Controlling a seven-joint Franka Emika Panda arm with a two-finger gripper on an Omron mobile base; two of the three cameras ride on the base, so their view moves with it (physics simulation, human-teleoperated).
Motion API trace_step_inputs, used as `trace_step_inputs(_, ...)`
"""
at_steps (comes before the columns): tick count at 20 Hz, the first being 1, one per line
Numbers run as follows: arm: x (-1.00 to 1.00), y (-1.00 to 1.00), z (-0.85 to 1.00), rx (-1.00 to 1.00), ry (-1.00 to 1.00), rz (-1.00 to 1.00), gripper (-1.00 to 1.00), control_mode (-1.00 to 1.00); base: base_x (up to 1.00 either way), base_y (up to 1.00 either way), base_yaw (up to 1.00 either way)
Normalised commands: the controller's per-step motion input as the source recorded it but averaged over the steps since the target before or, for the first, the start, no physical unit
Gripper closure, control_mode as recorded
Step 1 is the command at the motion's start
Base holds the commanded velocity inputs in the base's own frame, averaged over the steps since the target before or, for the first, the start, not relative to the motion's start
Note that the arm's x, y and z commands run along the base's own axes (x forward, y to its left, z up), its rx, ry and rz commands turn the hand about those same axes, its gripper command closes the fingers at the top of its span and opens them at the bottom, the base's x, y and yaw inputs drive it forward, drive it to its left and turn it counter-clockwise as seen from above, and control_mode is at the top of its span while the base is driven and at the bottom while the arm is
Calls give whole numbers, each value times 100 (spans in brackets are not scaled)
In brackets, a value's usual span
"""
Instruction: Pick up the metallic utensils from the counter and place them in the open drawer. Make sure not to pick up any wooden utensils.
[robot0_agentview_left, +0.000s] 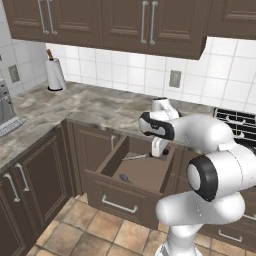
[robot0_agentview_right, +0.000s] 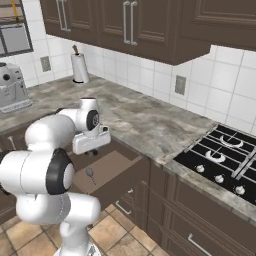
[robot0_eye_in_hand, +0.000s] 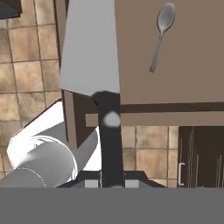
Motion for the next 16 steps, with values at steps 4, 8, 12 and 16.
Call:
trace_step_inputs(4,28,16,-39,0,15,0,100,-100,0,0,0)
trace_step_inputs(8,16,4,-35,0,1,0,100,-100,0,0,0)
trace_step_inputs(12,12,0,-30,0,0,0,100,-100,0,0,0)
trace_step_inputs(16,15,0,-26,0,0,0,100,-100,0,0,0)
